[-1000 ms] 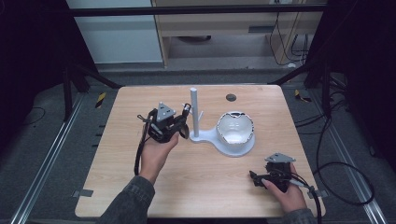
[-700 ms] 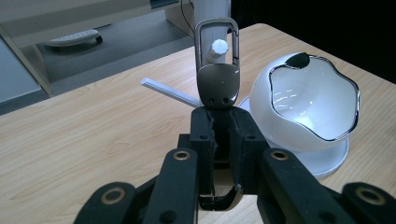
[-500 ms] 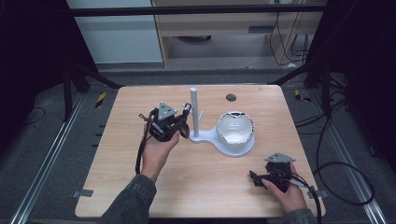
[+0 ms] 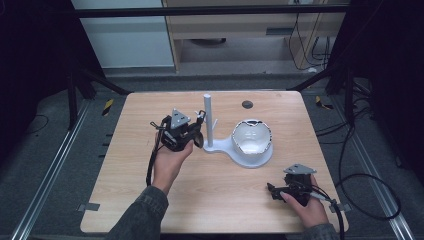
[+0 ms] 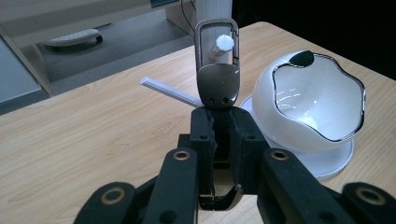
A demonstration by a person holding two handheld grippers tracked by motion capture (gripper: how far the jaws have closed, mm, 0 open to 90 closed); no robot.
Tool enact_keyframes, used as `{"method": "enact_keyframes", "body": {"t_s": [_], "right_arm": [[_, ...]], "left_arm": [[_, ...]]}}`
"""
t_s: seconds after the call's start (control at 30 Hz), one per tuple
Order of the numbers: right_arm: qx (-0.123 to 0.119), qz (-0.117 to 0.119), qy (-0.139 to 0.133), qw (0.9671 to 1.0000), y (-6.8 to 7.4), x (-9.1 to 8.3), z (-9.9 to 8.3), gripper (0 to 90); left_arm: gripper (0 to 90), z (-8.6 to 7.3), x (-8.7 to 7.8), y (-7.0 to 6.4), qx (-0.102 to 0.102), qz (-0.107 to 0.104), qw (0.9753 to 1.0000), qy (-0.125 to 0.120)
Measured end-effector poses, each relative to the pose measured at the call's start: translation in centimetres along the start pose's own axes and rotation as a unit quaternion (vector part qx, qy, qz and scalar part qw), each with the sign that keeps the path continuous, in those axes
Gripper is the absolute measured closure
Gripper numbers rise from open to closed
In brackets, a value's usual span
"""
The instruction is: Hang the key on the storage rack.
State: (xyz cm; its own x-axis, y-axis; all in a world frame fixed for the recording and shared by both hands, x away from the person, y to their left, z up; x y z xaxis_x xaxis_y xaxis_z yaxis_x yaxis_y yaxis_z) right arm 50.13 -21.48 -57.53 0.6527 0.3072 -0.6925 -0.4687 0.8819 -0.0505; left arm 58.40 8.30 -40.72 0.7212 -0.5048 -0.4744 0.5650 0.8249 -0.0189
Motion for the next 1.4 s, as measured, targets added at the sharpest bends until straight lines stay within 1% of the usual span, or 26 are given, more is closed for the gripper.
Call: {"method": "enact_keyframes", "body": {"t_s": [0.13,0.27,0.47,0.87,1.0,1.4], "right_arm": [[0.0,0.0,0.0,1.0,0.0,0.0,0.0,0.4],[0.001,0.0,0.0,1.0,0.0,0.0,0.0,0.4],[0.001,0.0,0.0,1.0,0.0,0.0,0.0,0.4],[0.0,0.0,0.0,1.0,0.0,0.0,0.0,0.4],[0.001,0.0,0.0,1.0,0.0,0.0,0.0,0.4],[0.001,0.0,0.0,1.0,0.0,0.0,0.0,0.4]], "left_arm": [[80.4,-0.1,0.2,0.0,0.002,0.0,1.0,0.003],[80.4,-0.1,0.3,-0.1,0.001,0.001,1.0,-0.001],[80.4,-0.2,0.5,-0.2,0.005,0.001,1.0,0.001],[80.4,-0.6,1.0,-0.2,0.003,0.0,1.0,0.003],[80.3,-0.7,1.1,-0.2,-0.001,-0.001,1.0,0.004],[80.3,-0.8,1.5,-0.3,0.0,-0.003,1.0,0.005]]}}
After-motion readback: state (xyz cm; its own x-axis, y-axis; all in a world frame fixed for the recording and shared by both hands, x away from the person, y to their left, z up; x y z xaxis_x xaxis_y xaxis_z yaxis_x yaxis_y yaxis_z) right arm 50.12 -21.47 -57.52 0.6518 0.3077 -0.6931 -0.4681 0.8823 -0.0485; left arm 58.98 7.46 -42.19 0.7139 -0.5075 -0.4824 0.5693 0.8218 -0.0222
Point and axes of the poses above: each handheld gripper's, and its own axes: x roughly forward along the jaws, z roughly out of its top, y roughly to its left, the point moved 9 cm from there along x, roughly forward along the jaws, and after that the axes turned 4 degrees about -x, right-handed, at the moved point
